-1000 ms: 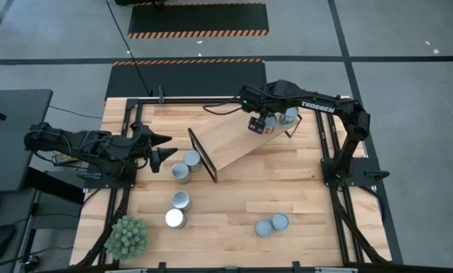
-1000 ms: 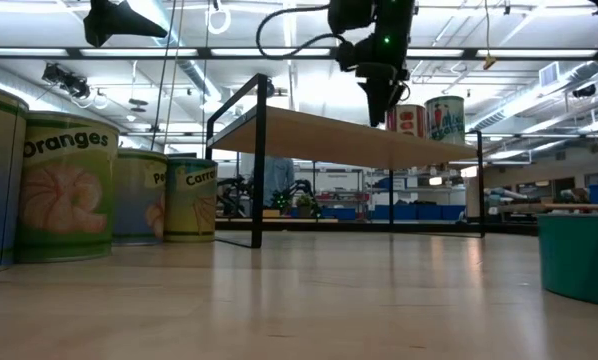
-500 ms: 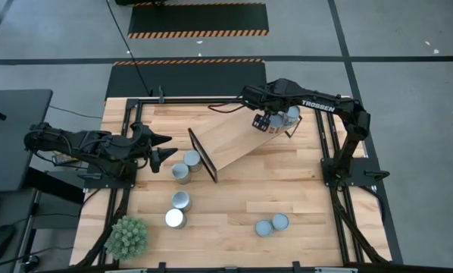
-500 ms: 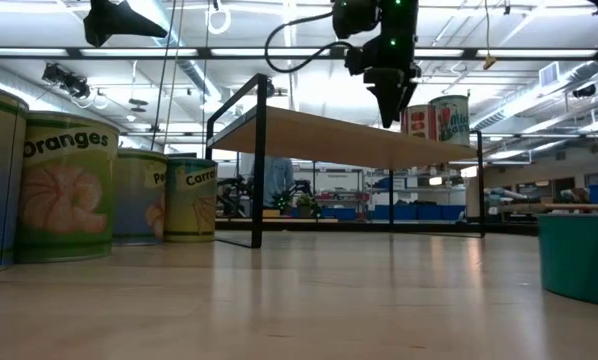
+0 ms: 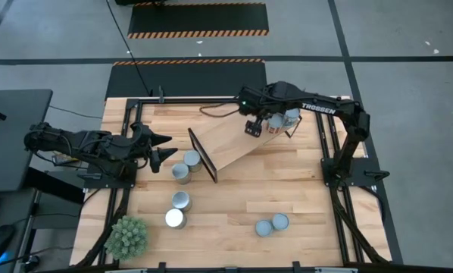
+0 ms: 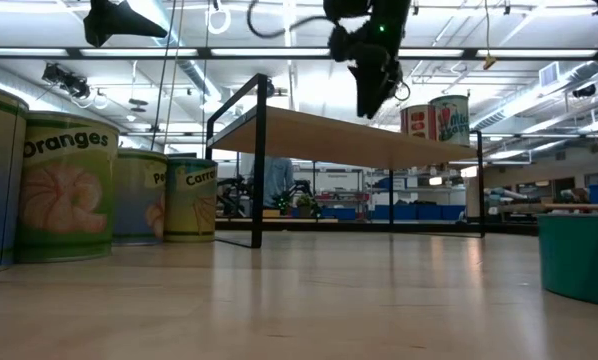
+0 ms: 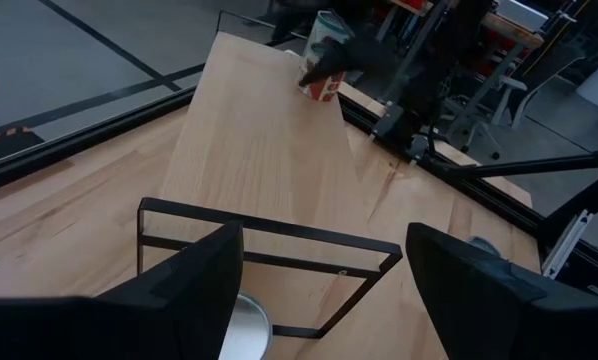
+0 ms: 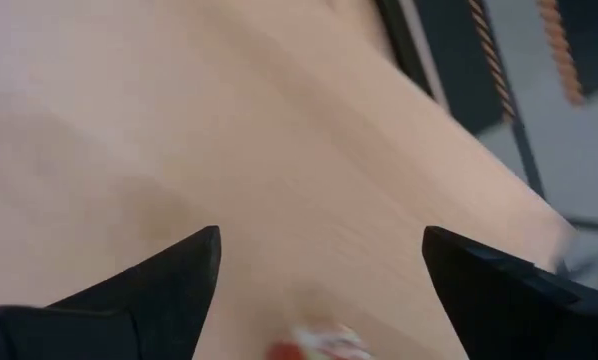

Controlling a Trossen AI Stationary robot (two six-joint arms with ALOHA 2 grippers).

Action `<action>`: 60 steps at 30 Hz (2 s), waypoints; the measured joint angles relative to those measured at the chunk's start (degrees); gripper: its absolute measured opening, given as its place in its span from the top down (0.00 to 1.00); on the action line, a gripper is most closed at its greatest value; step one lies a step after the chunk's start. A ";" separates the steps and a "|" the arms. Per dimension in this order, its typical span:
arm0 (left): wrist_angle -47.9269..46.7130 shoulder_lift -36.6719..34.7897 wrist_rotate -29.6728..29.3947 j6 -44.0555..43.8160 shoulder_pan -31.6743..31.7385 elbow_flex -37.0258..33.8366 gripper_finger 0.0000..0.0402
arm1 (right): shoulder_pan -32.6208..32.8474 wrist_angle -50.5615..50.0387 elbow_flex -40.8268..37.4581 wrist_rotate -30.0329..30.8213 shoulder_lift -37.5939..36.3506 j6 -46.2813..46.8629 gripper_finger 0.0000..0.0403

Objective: Pick and place cans onto a shelf
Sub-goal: Put the small canned peas on the shelf

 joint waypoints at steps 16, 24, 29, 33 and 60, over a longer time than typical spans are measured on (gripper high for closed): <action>-3.02 0.00 1.13 0.44 0.00 -0.01 0.29 | 18.83 -1.34 0.00 -15.13 0.00 -6.21 0.12; -3.50 0.00 1.72 8.90 -0.02 -0.02 0.29 | 27.70 -1.26 -2.20 -15.91 0.00 -2.99 0.12; -3.50 -0.02 0.82 14.63 -0.02 -0.02 0.29 | 32.39 2.64 -7.24 -16.50 0.00 2.86 0.12; -3.48 -0.02 0.47 17.73 -0.01 -0.02 0.29 | 35.86 5.38 -11.98 -17.62 0.02 5.79 0.12; -3.45 0.00 0.48 21.96 0.00 -0.02 0.29 | 51.10 16.59 -28.63 -20.07 0.04 6.37 0.12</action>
